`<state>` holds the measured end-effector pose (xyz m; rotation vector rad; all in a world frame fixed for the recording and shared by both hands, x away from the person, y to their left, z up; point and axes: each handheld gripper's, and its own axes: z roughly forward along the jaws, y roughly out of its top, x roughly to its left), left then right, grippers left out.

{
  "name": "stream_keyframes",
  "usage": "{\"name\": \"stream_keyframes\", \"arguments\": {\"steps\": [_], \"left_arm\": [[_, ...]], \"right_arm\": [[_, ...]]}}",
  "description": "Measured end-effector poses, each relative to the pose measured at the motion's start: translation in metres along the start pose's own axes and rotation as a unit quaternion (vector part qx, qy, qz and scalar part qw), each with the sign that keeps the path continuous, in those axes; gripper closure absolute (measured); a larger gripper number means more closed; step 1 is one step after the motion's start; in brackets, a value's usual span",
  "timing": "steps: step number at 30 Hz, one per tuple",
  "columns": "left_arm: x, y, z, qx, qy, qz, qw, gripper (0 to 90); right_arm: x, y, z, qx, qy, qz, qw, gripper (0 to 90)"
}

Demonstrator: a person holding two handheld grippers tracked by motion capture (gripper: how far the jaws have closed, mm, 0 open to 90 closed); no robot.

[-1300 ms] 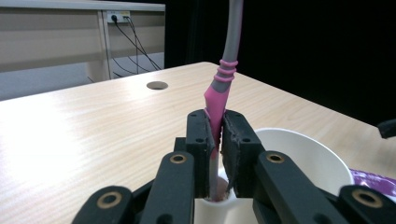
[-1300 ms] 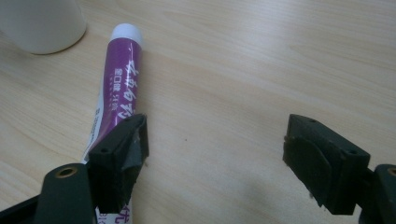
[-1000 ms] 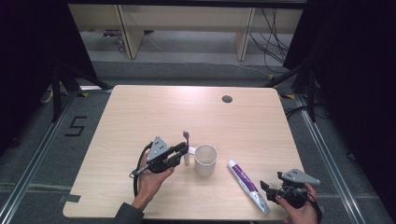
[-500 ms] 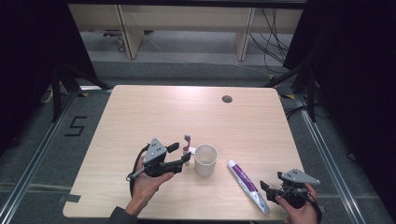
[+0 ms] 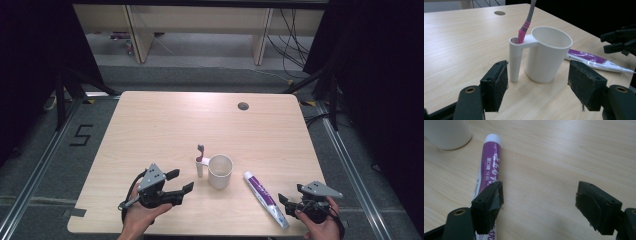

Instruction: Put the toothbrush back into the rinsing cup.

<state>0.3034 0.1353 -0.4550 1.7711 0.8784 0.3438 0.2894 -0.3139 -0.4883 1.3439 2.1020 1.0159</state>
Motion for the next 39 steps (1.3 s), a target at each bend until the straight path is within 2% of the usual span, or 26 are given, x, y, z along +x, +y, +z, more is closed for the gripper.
{"name": "stream_keyframes", "arguments": {"steps": [5, 6, 9, 11, 14, 15, 17, 19, 20, 21, 24, 26, 30, 33, 35, 38, 39], "left_arm": [[0.002, -0.011, -0.010, 0.006, -0.002, -0.001, 1.0000, 29.1], [0.003, -0.013, -0.012, 0.008, 0.001, -0.003, 1.0000, 29.0], [0.004, -0.018, -0.017, 0.016, 0.001, -0.006, 0.9998, 28.5], [0.004, -0.021, -0.020, 0.021, 0.006, -0.010, 0.9997, 28.2], [0.005, -0.027, -0.022, 0.029, 0.010, -0.012, 0.9995, 27.8], [0.005, -0.029, -0.022, 0.028, 0.009, -0.013, 0.9995, 27.7], [0.006, -0.032, -0.023, 0.031, 0.007, -0.013, 0.9994, 27.6], [0.006, -0.035, -0.024, 0.040, 0.010, -0.013, 0.9991, 27.3], [0.006, -0.037, -0.025, 0.039, 0.009, -0.016, 0.9991, 27.2], [0.006, -0.039, -0.025, 0.042, 0.009, -0.014, 0.9990, 27.1], [0.006, -0.044, -0.026, 0.046, 0.006, -0.019, 0.9987, 26.9], [0.007, -0.046, -0.028, 0.054, 0.009, -0.018, 0.9983, 26.7], [0.006, -0.049, -0.032, 0.058, 0.011, -0.019, 0.9980, 26.7], [0.006, -0.052, -0.034, 0.058, 0.007, -0.019, 0.9981, 26.5], [0.006, -0.054, -0.036, 0.061, 0.012, -0.020, 0.9979, 26.2], [0.007, -0.057, -0.038, 0.069, 0.015, -0.010, 0.9975, 24.7], [0.008, -0.058, -0.039, 0.072, 0.018, -0.009, 0.9972, 24.1]], "right_arm": [[0.000, 0.000, 0.000, -0.001, -0.003, -0.004, 1.0000, 23.1], [0.001, 0.000, 0.000, 0.004, 0.002, 0.003, 1.0000, 23.1], [-0.001, 0.000, 0.001, -0.001, 0.002, -0.007, 1.0000, 23.1], [0.000, 0.000, 0.001, -0.001, 0.004, -0.003, 1.0000, 23.2], [0.002, 0.000, 0.001, 0.002, 0.006, 0.009, 0.9999, 23.2], [0.000, 0.000, 0.001, -0.001, -0.001, -0.003, 1.0000, 23.2], [0.001, 0.000, 0.001, 0.005, 0.007, 0.008, 0.9999, 23.2], [0.001, 0.000, 0.000, -0.001, -0.001, -0.002, 1.0000, 23.3], [0.001, 0.000, 0.001, 0.001, 0.007, 0.002, 1.0000, 23.3], [0.001, 0.000, 0.002, -0.001, -0.001, -0.003, 1.0000, 23.4], [0.001, 0.000, 0.001, 0.000, 0.011, 0.002, 0.9999, 23.7], [0.002, 0.001, 0.000, -0.001, 0.007, 0.001, 1.0000, 23.9], [0.003, 0.004, -0.004, -0.004, 0.014, -0.013, 0.9998, 28.9], [0.006, 0.006, -0.008, -0.001, 0.025, -0.014, 0.9996, 34.4], [0.007, 0.006, -0.008, -0.002, 0.029, -0.017, 0.9994, 35.9], [0.010, 0.006, -0.011, 0.003, 0.042, -0.025, 0.9988, 39.5], [0.012, 0.006, -0.012, 0.003, 0.045, -0.021, 0.9988, 40.7]]}}
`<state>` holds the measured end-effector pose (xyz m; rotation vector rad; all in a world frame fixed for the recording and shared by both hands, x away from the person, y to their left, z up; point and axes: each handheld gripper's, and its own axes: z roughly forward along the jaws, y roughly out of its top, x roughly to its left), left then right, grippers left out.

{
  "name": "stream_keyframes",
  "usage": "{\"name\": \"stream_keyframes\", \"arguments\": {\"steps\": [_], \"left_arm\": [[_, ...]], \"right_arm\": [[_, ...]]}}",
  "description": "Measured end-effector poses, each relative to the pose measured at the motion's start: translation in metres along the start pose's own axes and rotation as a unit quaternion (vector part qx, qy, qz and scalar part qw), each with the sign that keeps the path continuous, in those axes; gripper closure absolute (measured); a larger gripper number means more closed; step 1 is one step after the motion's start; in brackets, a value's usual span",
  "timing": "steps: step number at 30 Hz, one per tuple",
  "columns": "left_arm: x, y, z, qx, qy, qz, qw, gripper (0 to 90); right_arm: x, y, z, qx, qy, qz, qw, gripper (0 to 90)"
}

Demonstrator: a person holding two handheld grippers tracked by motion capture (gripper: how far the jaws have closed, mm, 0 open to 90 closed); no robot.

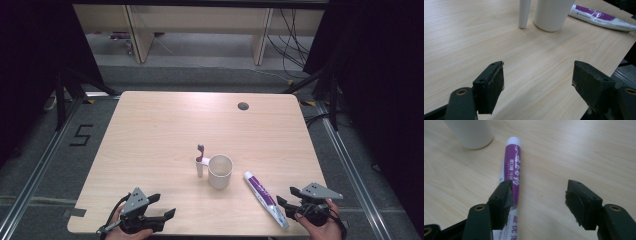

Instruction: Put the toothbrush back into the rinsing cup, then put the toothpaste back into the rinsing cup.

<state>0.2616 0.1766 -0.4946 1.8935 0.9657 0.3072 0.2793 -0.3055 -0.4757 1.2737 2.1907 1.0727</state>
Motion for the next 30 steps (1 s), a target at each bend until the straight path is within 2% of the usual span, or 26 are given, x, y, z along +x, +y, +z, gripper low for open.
{"name": "stream_keyframes", "arguments": {"steps": [2, 3, 5, 6, 10, 11, 12, 14, 17, 20, 22, 23, 24, 25, 27, 28, 29, 30], "left_arm": [[0.001, -0.003, -0.001, 0.002, 0.004, 0.001, 1.0000, 24.0], [0.003, -0.004, -0.002, 0.012, 0.006, 0.006, 0.9999, 23.9], [0.004, -0.008, -0.004, 0.016, 0.011, 0.004, 0.9998, 23.6], [0.004, -0.009, -0.004, 0.020, 0.013, 0.002, 0.9997, 23.6], [0.005, -0.014, -0.008, 0.020, 0.014, 0.001, 0.9997, 23.4], [0.005, -0.015, -0.008, 0.017, 0.014, -0.003, 0.9998, 23.4], [0.006, -0.016, -0.010, 0.020, 0.018, -0.001, 0.9996, 23.3], [0.006, -0.017, -0.012, 0.023, 0.025, -0.003, 0.9994, 23.2], [0.006, -0.018, -0.012, 0.017, 0.022, -0.004, 0.9996, 23.1], [0.006, -0.019, -0.012, 0.022, 0.023, 0.001, 0.9995, 23.0], [0.006, -0.020, -0.011, 0.020, 0.024, -0.001, 0.9995, 23.0], [0.007, -0.020, -0.011, 0.029, 0.027, 0.004, 0.9992, 23.0], [0.006, -0.021, -0.011, 0.026, 0.027, 0.000, 0.9993, 23.0], [0.007, -0.021, -0.011, 0.027, 0.027, 0.002, 0.9993, 23.0], [0.007, -0.021, -0.011, 0.028, 0.027, 0.003, 0.9992, 23.0], [0.006, -0.021, -0.010, 0.028, 0.027, 0.003, 0.9992, 23.0], [0.006, -0.021, -0.010, 0.026, 0.026, 0.002, 0.9993, 23.0], [0.006, -0.022, -0.010, 0.030, 0.026, 0.005, 0.9992, 23.0]], "right_arm": [[0.002, 0.000, -0.001, -0.005, 0.008, -0.013, 0.9999, 41.7], [0.005, -0.001, -0.001, -0.001, 0.014, 0.000, 0.9999, 42.4], [0.009, -0.001, -0.003, 0.000, 0.015, -0.002, 0.9999, 43.2], [0.011, -0.001, -0.003, -0.002, 0.018, -0.015, 0.9997, 43.2], [0.019, -0.001, -0.005, 0.002, 0.027, -0.028, 0.9992, 43.1], [0.022, -0.002, -0.004, 0.005, 0.036, -0.024, 0.9990, 43.1], [0.024, -0.002, -0.005, 0.003, 0.034, -0.031, 0.9989, 43.0], [0.029, -0.002, -0.006, 0.006, 0.045, -0.032, 0.9984, 43.0], [0.033, -0.003, -0.007, 0.005, 0.054, -0.041, 0.9977, 43.0], [0.038, -0.005, -0.008, 0.010, 0.066, -0.030, 0.9973, 43.1], [0.038, -0.006, -0.007, 0.006, 0.065, -0.038, 0.9972, 43.9], [0.038, -0.006, -0.008, 0.007, 0.065, -0.037, 0.9972, 45.0], [0.040, -0.006, -0.008, 0.006, 0.068, -0.021, 0.9974, 46.9], [0.040, -0.006, -0.008, 0.001, 0.074, -0.014, 0.9972, 48.0], [0.039, -0.005, -0.009, -0.003, 0.074, -0.030, 0.9968, 50.3], [0.040, -0.005, -0.009, -0.001, 0.080, -0.026, 0.9965, 52.3], [0.039, -0.005, -0.008, -0.004, 0.075, -0.036, 0.9965, 55.3], [0.040, -0.005, -0.008, 0.003, 0.087, -0.039, 0.9954, 57.6]]}}
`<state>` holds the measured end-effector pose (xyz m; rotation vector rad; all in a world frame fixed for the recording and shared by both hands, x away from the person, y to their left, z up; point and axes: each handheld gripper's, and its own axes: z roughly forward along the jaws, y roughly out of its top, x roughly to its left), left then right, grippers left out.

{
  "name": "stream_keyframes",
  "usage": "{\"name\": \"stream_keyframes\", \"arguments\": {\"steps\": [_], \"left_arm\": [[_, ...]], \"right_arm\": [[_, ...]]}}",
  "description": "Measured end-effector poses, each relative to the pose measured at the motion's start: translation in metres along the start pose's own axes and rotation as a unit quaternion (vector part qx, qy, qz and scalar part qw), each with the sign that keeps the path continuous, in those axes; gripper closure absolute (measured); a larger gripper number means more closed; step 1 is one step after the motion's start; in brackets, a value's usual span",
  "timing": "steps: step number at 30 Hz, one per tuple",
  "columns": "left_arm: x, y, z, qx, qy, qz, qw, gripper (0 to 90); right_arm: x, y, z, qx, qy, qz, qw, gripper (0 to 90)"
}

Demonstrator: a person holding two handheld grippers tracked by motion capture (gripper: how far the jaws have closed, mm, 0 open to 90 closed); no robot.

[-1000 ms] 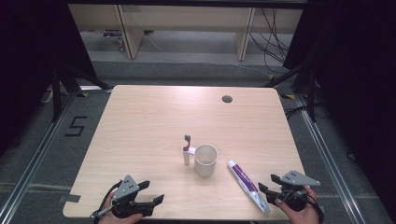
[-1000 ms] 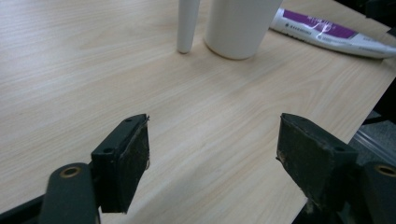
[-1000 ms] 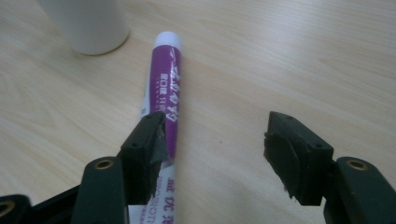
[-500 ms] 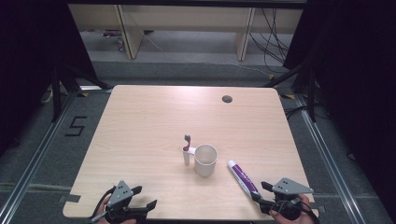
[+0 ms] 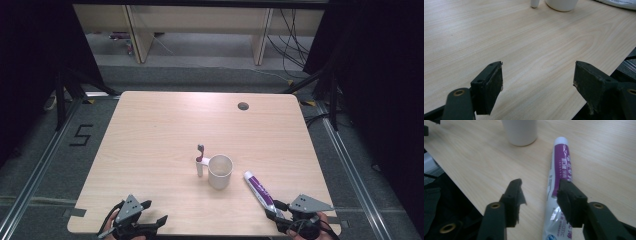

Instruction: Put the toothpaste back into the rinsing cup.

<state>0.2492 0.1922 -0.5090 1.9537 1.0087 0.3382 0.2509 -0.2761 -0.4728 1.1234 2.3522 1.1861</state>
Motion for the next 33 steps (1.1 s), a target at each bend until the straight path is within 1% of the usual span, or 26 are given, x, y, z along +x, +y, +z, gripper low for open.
{"name": "stream_keyframes", "arguments": {"steps": [1, 2, 3, 4, 5, 6, 8, 10, 11, 12, 13, 14, 15, 16, 17, 20, 22, 23, 24, 25, 27, 28, 29, 30, 32, 33], "left_arm": [[-0.001, -0.001, 0.001, -0.004, 0.000, -0.002, 1.0000, 23.0], [-0.001, -0.001, 0.001, -0.002, -0.001, -0.002, 1.0000, 23.0], [-0.001, -0.001, 0.001, -0.001, -0.001, -0.001, 1.0000, 23.0], [-0.001, -0.001, 0.000, 0.001, 0.000, 0.001, 1.0000, 23.0], [-0.002, -0.001, 0.000, 0.000, 0.000, 0.002, 1.0000, 23.0], [-0.002, -0.001, 0.001, -0.002, 0.001, 0.001, 1.0000, 23.0], [-0.003, 0.000, 0.000, 0.003, 0.001, 0.006, 1.0000, 23.1], [-0.002, 0.000, 0.000, 0.006, 0.002, 0.010, 0.9999, 23.2], [-0.002, 0.000, -0.001, 0.006, 0.002, 0.011, 0.9999, 23.3], [-0.002, 0.000, -0.001, 0.003, 0.001, 0.008, 1.0000, 23.3], [-0.001, 0.001, -0.001, 0.007, 0.003, 0.014, 0.9999, 23.3], [-0.001, 0.001, -0.001, 0.004, 0.001, 0.013, 0.9999, 23.3], [-0.002, 0.000, -0.001, -0.002, 0.002, 0.005, 1.0000, 23.3], [-0.002, 0.000, -0.001, -0.002, 0.002, 0.006, 1.0000, 23.4], [-0.001, 0.000, -0.001, -0.001, 0.003, 0.010, 0.9999, 23.4], [0.000, 0.000, -0.002, 0.002, 0.006, 0.011, 0.9999, 23.5], [0.000, 0.000, -0.002, 0.004, 0.007, 0.011, 0.9999, 23.6], [0.000, 0.000, -0.002, 0.005, 0.006, 0.012, 0.9999, 23.6], [-0.001, 0.000, -0.002, 0.005, 0.007, 0.012, 0.9999, 23.7], [-0.001, 0.000, -0.002, 0.005, 0.007, 0.013, 0.9999, 23.7], [0.000, 0.000, -0.001, 0.001, 0.006, 0.015, 0.9999, 23.7], [0.002, 0.001, -0.002, 0.006, 0.011, 0.020, 0.9997, 23.8], [0.001, 0.000, 0.000, -0.003, 0.009, 0.010, 0.9999, 23.8], [0.001, 0.001, 0.000, 0.000, 0.011, 0.009, 0.9999, 23.8], [0.004, 0.002, -0.001, 0.005, 0.011, 0.018, 0.9998, 23.9], [0.003, 0.002, 0.000, 0.001, 0.011, 0.011, 0.9999, 23.9]], "right_arm": [[0.002, 0.000, 0.000, 0.004, 0.000, 0.008, 1.0000, 59.6], [0.002, 0.000, 0.002, 0.002, 0.007, 0.000, 1.0000, 62.5], [0.002, 0.001, 0.003, 0.009, 0.011, -0.008, 0.9999, 65.3], [0.002, 0.000, 0.004, 0.010, 0.012, -0.010, 0.9998, 67.5], [0.003, 0.000, 0.004, 0.011, 0.003, -0.017, 0.9998, 69.6], [0.003, -0.001, 0.005, 0.018, 0.009, -0.019, 0.9996, 71.8], [0.003, -0.002, 0.007, 0.027, 0.012, -0.019, 0.9994, 76.3], [0.002, -0.003, 0.008, 0.032, 0.006, -0.029, 0.9990, 81.0], [0.001, -0.004, 0.009, 0.039, 0.014, -0.029, 0.9987, 82.8], [0.001, -0.004, 0.009, 0.040, 0.002, -0.035, 0.9986, 84.2], [0.002, -0.004, 0.009, 0.051, 0.003, -0.037, 0.9980, 85.5], [0.001, -0.005, 0.011, 0.048, -0.001, -0.052, 0.9975, 86.3], [0.002, -0.005, 0.011, 0.057, 0.002, -0.045, 0.9973, 86.7], [0.001, -0.006, 0.013, 0.063, 0.001, -0.059, 0.9963, 87.2], [0.001, -0.006, 0.013, 0.069, -0.006, -0.062, 0.9957, 87.4], [0.002, -0.008, 0.013, 0.085, -0.006, -0.066, 0.9942, 88.8], [0.003, -0.008, 0.014, 0.099, -0.016, -0.073, 0.9923, 88.8], [-0.001, -0.009, 0.015, 0.102, -0.018, -0.084, 0.9911, 88.9], [-0.002, -0.009, 0.015, 0.106, -0.022, -0.081, 0.9908, 88.9], [-0.003, -0.010, 0.014, 0.113, -0.027, -0.071, 0.9907, 88.9], [-0.008, -0.009, 0.012, 0.111, -0.036, -0.068, 0.9909, 88.9], [-0.011, -0.009, 0.011, 0.110, -0.042, -0.062, 0.9911, 88.9], [-0.015, -0.009, 0.010, 0.112, -0.051, -0.064, 0.9904, 88.9], [-0.018, -0.009, 0.011, 0.116, -0.053, -0.065, 0.9898, 88.9], [-0.023, -0.008, 0.012, 0.122, -0.063, -0.063, 0.9886, 88.9], [-0.025, -0.008, 0.013, 0.122, -0.064, -0.061, 0.9886, 88.8]]}}
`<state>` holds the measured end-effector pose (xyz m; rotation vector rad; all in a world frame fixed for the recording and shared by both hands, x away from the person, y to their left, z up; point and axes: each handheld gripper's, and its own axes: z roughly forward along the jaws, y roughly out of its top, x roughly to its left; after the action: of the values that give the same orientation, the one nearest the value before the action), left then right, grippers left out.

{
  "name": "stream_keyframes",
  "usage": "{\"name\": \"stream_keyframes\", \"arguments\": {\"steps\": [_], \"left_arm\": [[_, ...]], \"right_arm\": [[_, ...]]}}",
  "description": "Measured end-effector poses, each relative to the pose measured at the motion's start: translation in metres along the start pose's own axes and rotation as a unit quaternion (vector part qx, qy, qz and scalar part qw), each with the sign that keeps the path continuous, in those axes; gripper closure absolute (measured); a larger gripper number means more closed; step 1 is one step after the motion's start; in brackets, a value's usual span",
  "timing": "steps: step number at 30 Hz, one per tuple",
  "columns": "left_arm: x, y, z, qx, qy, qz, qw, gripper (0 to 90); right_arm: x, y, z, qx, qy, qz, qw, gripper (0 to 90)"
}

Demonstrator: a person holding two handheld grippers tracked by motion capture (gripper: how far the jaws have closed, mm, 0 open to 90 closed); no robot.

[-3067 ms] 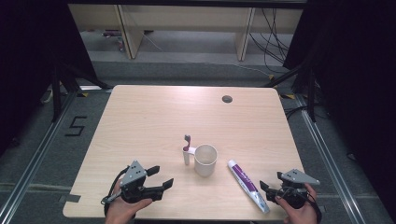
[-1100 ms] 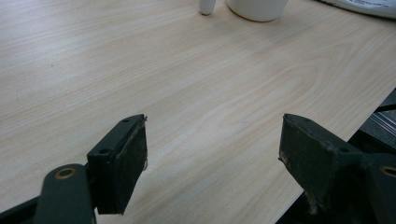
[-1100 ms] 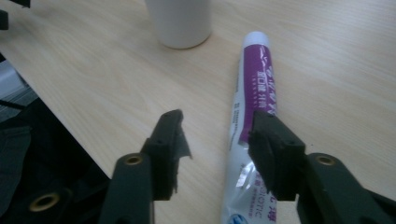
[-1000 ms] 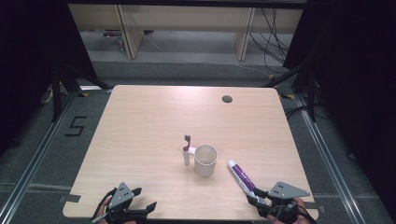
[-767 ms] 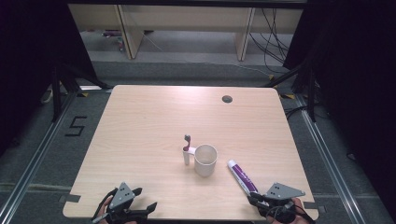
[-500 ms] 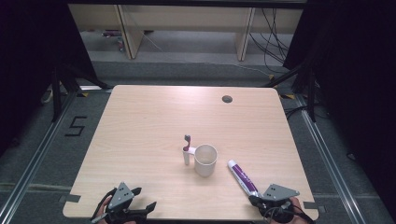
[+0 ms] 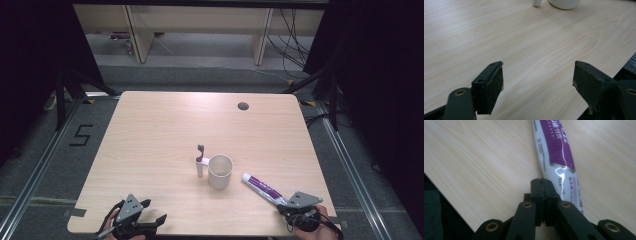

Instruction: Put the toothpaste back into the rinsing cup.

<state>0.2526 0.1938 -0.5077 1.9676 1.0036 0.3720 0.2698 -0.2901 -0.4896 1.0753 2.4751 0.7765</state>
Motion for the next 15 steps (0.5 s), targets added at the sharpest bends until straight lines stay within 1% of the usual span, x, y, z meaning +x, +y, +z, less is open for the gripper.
{"name": "stream_keyframes", "arguments": {"steps": [1, 2, 3, 5, 6, 7, 8, 9, 10, 11, 12, 13, 14, 15], "left_arm": [[0.001, 0.001, 0.000, 0.001, -0.001, 0.002, 1.0000, 23.9], [0.000, 0.002, 0.002, -0.007, -0.003, -0.001, 1.0000, 23.9], [0.000, 0.002, 0.003, -0.006, -0.003, -0.001, 1.0000, 23.9], [0.002, 0.004, 0.004, 0.005, -0.003, 0.011, 0.9999, 24.0], [0.001, 0.005, 0.007, -0.001, -0.008, 0.006, 0.9999, 24.1], [0.000, 0.007, 0.010, 0.000, -0.010, 0.008, 0.9999, 24.0], [0.001, 0.009, 0.012, 0.005, -0.013, 0.015, 0.9998, 24.0], [0.000, 0.010, 0.013, 0.006, -0.016, 0.016, 0.9997, 24.0], [0.000, 0.012, 0.016, 0.007, -0.019, 0.020, 0.9996, 24.1], [-0.002, 0.014, 0.020, 0.003, -0.023, 0.017, 0.9996, 24.1], [-0.001, 0.015, 0.022, 0.008, -0.028, 0.026, 0.9992, 24.1], [-0.003, 0.018, 0.026, 0.006, -0.032, 0.024, 0.9992, 24.1], [-0.004, 0.020, 0.029, 0.006, -0.037, 0.027, 0.9989, 24.2], [-0.004, 0.021, 0.030, 0.010, -0.038, 0.033, 0.9987, 24.2]], "right_arm": [[-0.002, 0.000, 0.001, 0.001, -0.005, -0.001, 1.0000, 88.9], [-0.004, 0.000, 0.001, 0.000, -0.007, -0.001, 1.0000, 88.8], [-0.007, 0.001, 0.002, 0.004, -0.010, 0.003, 0.9999, 88.9], [-0.011, 0.001, 0.003, 0.004, -0.022, 0.001, 0.9998, 88.8], [-0.013, 0.002, 0.004, 0.006, -0.027, 0.002, 0.9996, 88.9], [-0.014, 0.002, 0.003, 0.011, -0.033, 0.013, 0.9993, 88.8], [-0.019, 0.003, 0.004, 0.008, -0.044, 0.001, 0.9990, 88.8], [-0.021, 0.003, 0.004, 0.009, -0.047, 0.008, 0.9988, 88.9], [-0.023, 0.004, 0.004, 0.010, -0.051, 0.006, 0.9986, 88.9], [-0.025, 0.005, 0.005, 0.010, -0.055, 0.019, 0.9983, 89.1], [-0.028, 0.007, 0.007, 0.012, -0.058, 0.020, 0.9981, 89.1], [-0.031, 0.007, 0.009, 0.012, -0.062, 0.011, 0.9979, 89.1], [-0.034, 0.009, 0.012, 0.010, -0.067, 0.012, 0.9976, 89.2], [-0.035, 0.012, 0.013, 0.012, -0.067, 0.019, 0.9975, 89.1]]}}
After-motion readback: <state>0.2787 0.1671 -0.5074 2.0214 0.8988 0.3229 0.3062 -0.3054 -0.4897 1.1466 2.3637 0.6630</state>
